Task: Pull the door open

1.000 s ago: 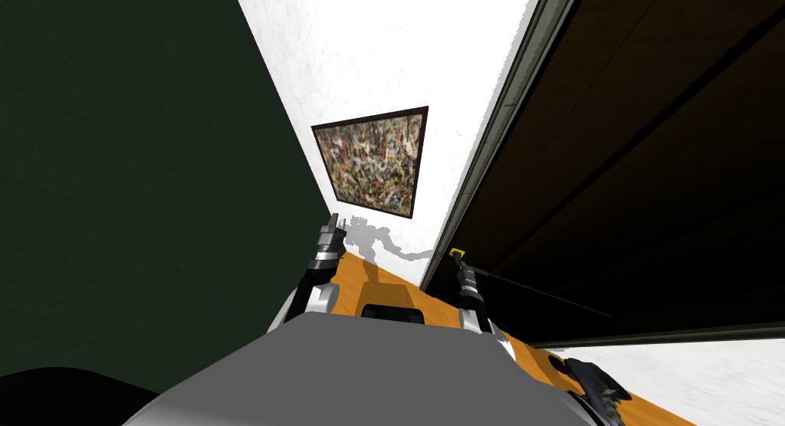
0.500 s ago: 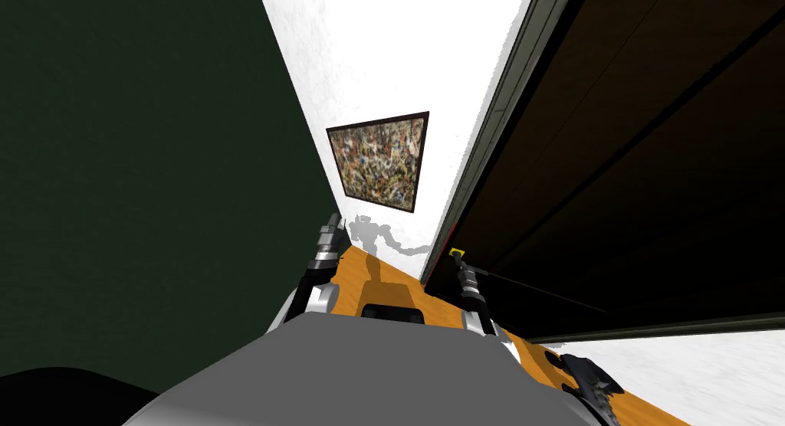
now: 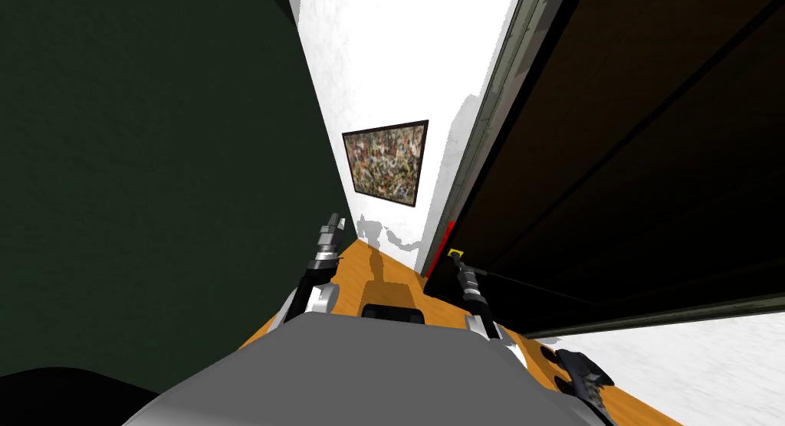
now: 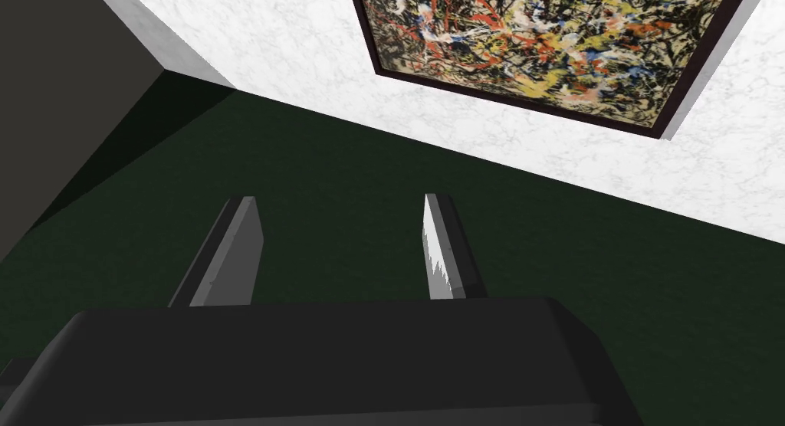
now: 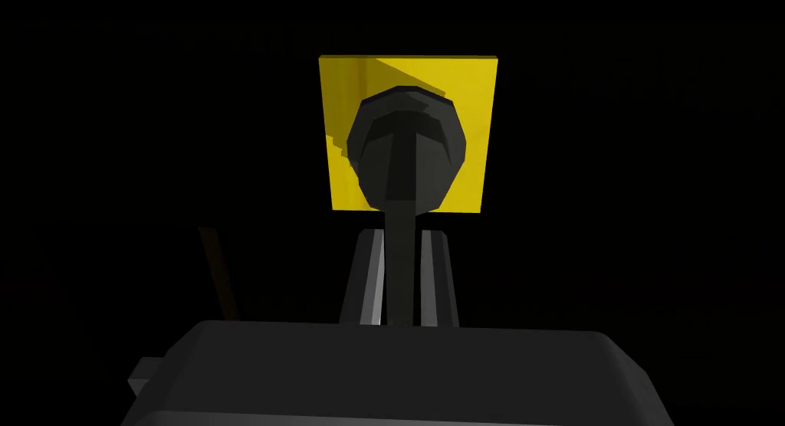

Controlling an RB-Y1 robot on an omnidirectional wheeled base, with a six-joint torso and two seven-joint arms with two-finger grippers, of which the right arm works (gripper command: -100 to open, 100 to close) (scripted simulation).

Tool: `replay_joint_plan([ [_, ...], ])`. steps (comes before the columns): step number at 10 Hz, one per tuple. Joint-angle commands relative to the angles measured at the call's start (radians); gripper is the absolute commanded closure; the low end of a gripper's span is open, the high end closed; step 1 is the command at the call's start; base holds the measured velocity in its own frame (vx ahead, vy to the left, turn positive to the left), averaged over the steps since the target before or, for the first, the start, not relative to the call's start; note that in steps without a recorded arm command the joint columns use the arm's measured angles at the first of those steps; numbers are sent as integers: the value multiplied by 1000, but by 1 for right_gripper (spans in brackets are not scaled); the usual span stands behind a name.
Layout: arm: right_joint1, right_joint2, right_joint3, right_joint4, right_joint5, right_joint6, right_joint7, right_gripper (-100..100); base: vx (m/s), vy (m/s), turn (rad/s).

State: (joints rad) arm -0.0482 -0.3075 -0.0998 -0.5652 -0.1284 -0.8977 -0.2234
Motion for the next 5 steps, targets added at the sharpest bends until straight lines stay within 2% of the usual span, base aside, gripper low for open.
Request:
replay_joint_plan([
  [1,0,0,0,0,0,0,0,100,-81,-5,28],
  [2,2,0,4,1,-2,0,-1,100,-143,-32,152],
  [5,6,-3,8,-5,-12,2,3,100,-240,-51,189],
])
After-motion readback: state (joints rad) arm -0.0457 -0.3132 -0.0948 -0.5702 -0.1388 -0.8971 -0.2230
